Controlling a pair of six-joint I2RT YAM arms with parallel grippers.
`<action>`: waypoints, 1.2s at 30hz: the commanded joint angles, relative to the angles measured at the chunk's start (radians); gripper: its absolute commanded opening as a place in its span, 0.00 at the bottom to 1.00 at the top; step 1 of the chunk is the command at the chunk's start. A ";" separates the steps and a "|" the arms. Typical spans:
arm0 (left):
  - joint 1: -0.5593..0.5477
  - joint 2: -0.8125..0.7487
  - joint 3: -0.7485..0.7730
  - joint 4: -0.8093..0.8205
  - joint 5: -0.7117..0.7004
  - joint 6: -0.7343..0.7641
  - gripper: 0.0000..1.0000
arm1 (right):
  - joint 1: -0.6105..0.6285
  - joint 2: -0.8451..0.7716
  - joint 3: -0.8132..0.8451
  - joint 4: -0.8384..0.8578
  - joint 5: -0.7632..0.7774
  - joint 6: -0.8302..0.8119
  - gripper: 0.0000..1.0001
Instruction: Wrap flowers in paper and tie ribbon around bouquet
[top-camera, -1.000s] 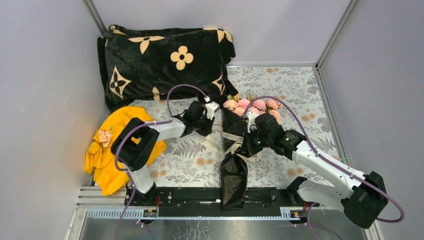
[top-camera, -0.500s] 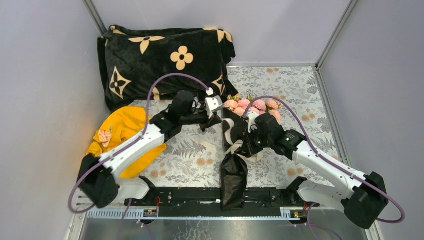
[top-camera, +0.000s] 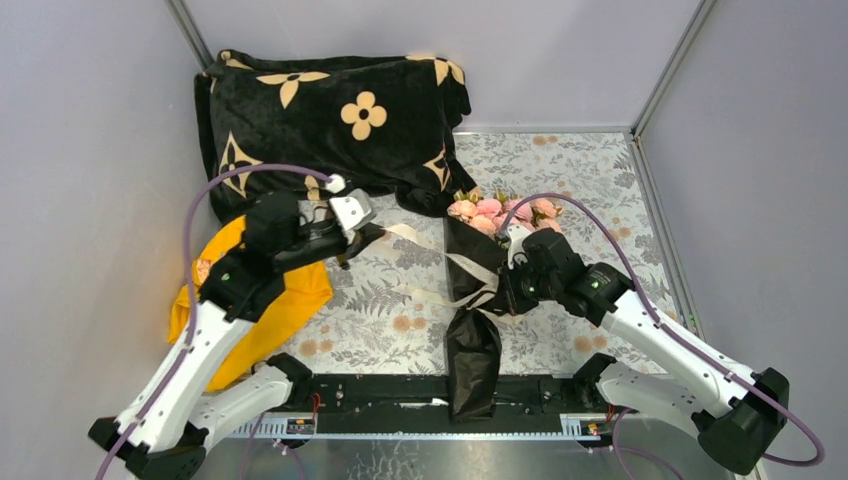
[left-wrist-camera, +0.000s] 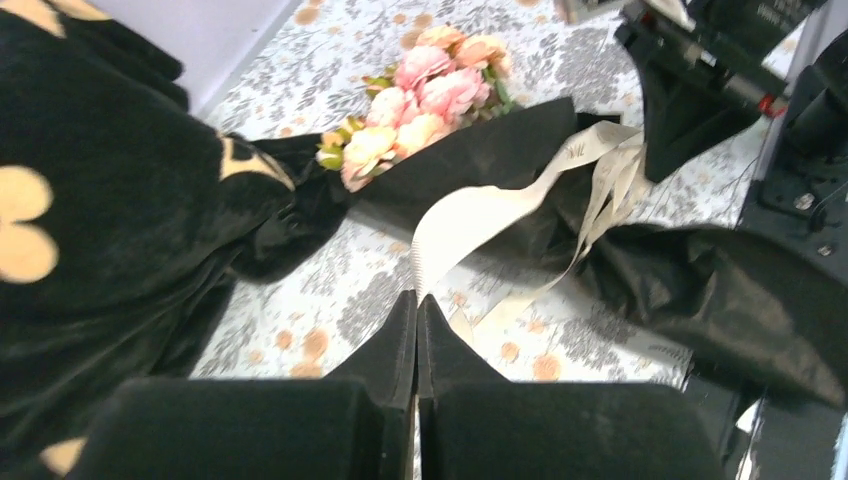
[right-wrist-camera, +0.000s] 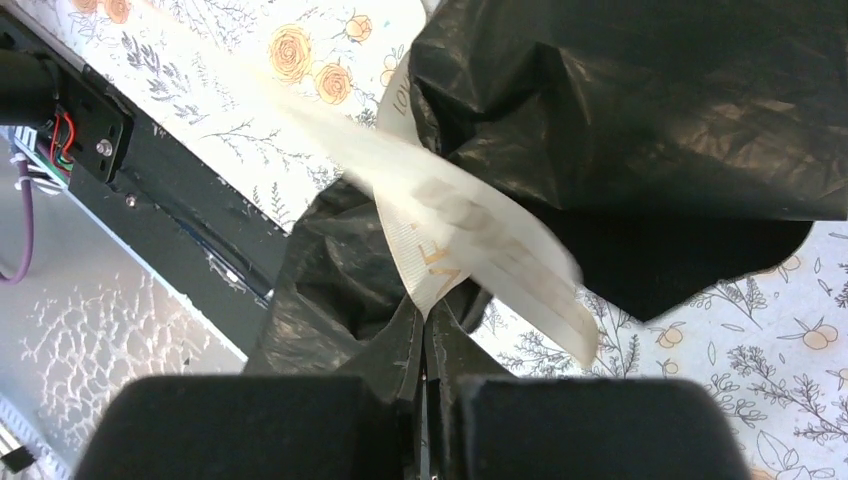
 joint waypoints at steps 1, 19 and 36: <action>0.019 -0.151 -0.037 -0.202 -0.106 0.143 0.00 | 0.000 -0.028 0.063 -0.027 -0.029 0.011 0.00; 0.011 -0.195 -0.079 -0.570 0.293 0.348 0.00 | -0.001 0.206 0.152 0.029 0.021 0.057 0.00; -0.886 0.444 0.114 0.284 -0.116 0.076 0.00 | -0.004 0.344 0.178 0.102 -0.015 0.097 0.00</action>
